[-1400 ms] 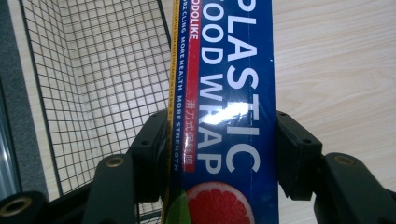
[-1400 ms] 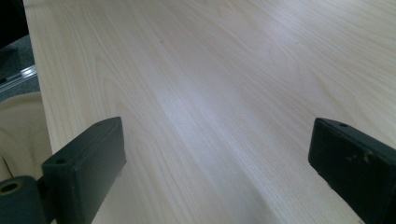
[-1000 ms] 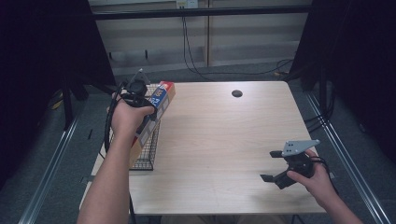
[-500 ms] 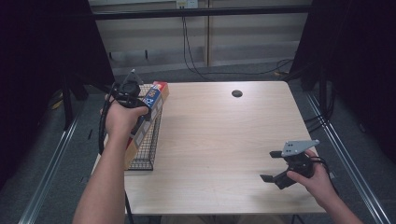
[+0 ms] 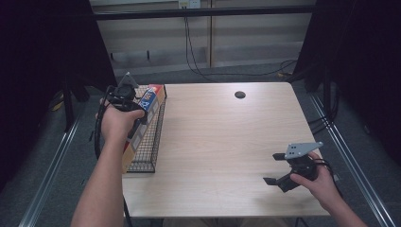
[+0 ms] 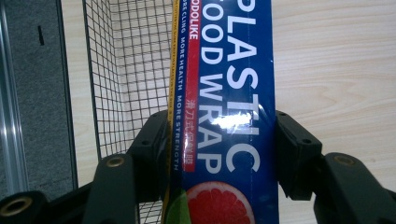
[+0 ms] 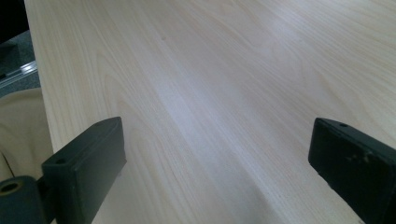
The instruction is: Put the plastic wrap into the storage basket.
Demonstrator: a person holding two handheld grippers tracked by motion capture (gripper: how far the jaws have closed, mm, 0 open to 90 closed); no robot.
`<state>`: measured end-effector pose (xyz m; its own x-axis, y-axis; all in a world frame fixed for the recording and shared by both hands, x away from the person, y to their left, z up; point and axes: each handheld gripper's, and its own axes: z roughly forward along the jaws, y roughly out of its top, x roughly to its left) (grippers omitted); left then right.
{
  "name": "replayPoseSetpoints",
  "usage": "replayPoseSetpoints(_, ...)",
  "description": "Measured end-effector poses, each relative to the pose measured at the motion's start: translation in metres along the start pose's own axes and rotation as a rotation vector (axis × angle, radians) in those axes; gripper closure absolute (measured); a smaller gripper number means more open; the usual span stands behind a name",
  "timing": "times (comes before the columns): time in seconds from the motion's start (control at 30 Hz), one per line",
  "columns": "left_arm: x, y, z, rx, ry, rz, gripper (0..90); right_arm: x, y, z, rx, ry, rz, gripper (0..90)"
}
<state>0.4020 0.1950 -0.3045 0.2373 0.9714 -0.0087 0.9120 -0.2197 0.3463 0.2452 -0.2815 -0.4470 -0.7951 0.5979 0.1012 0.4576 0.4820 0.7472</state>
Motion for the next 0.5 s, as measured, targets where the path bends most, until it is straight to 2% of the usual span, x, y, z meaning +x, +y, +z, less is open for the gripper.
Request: replayPoseSetpoints(0.5,0.0094,-0.0049,0.0058,-0.009,0.015,-0.04,44.8,0.0004,-0.0001,0.0002,0.003,0.0,-0.004,3.7)
